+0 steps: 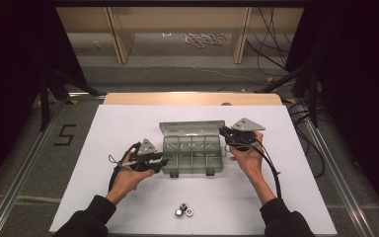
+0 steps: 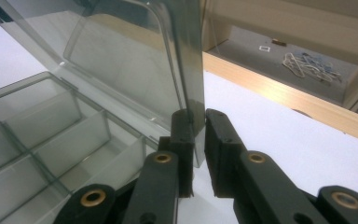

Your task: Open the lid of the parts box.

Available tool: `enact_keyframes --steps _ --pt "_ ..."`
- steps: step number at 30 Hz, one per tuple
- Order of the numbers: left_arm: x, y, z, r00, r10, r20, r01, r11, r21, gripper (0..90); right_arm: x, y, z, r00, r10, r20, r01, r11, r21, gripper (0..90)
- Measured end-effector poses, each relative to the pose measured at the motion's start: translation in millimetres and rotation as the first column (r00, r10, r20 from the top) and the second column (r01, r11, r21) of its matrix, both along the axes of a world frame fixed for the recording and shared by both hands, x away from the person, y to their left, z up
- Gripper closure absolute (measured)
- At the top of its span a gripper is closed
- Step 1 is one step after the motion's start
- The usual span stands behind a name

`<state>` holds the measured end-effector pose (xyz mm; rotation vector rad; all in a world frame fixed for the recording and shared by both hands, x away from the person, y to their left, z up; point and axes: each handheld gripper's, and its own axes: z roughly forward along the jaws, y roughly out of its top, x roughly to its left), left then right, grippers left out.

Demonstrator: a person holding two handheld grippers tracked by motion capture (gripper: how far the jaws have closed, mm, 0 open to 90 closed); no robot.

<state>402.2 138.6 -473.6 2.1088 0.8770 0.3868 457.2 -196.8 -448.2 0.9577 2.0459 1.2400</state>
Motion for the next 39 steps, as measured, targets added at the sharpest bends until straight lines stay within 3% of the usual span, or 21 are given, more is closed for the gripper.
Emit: enact_keyframes --steps 3,4,6,7,8,10,17,19,20,25,39 --pt "-0.4 -0.9 -0.8 0.9997 0.007 0.023 -0.007 1.0 0.002 64.6 1.0 2.2 0.7 0.9999 -0.016 0.003 0.017 1.0 -0.005 83.4" --pt "-1.5 -1.8 -1.6 0.9995 0.019 0.024 -0.019 0.9998 -0.006 65.0 1.7 4.4 3.0 0.9997 -0.024 0.005 0.024 0.999 -0.043 84.2" --pt "-2.1 -1.7 -0.8 0.9997 0.012 0.022 -0.012 0.9999 0.011 65.2 2.8 5.1 3.7 0.9996 -0.027 0.011 0.027 0.998 -0.054 84.5" --pt "-1.7 -1.3 -0.7 0.9993 0.005 0.037 -0.006 0.9997 0.022 65.2 3.4 6.3 4.5 0.9994 -0.034 0.004 0.034 0.998 -0.051 84.5" --pt "-2.4 -1.8 -1.2 0.9997 0.018 0.02 -0.018 0.9998 0.004 65.2 4.8 7.3 4.3 0.999 -0.044 0.004 0.044 0.998 -0.043 84.6" --pt "-3.0 -2.0 -1.9 0.9994 0.026 0.022 -0.026 0.9996 -0.007 65.4 6.8 7.6 4.9 0.9985 -0.055 -0.002 0.055 0.998 -0.039 84.7" --pt "-2.8 -1.9 -2.0 0.9995 0.023 0.024 -0.023 0.9997 -0.005 65.5 13.8 9.8 2.4 0.9957 -0.092 -0.008 0.092 0.996 0.002 85.3" --pt "-2.6 -1.4 -2.5 0.9989 0.021 0.042 -0.021 0.9998 -0.003 65.5 14.0 10.9 1.9 0.9951 -0.097 -0.019 0.097 0.995 0.008 85.3" --pt "-2.9 -1.4 -2.9 0.9989 0.024 0.041 -0.024 0.9997 -0.006 65.7 15.5 10.2 1.9 0.9951 -0.098 -0.003 0.098 0.995 0.004 85.4" --pt "-4.5 -2.9 -3.5 0.9982 0.043 0.041 -0.043 0.999 -0.01 65.7 16.6 11.8 1.5 0.9912 -0.126 -0.043 0.128 0.991 0.051 85.9" --pt "-3.5 -2.0 -3.5 0.9983 0.033 0.047 -0.032 0.9994 -0.01 65.9 19.9 16.3 0.5 0.9842 -0.171 -0.047 0.174 0.983 0.063 86.1"
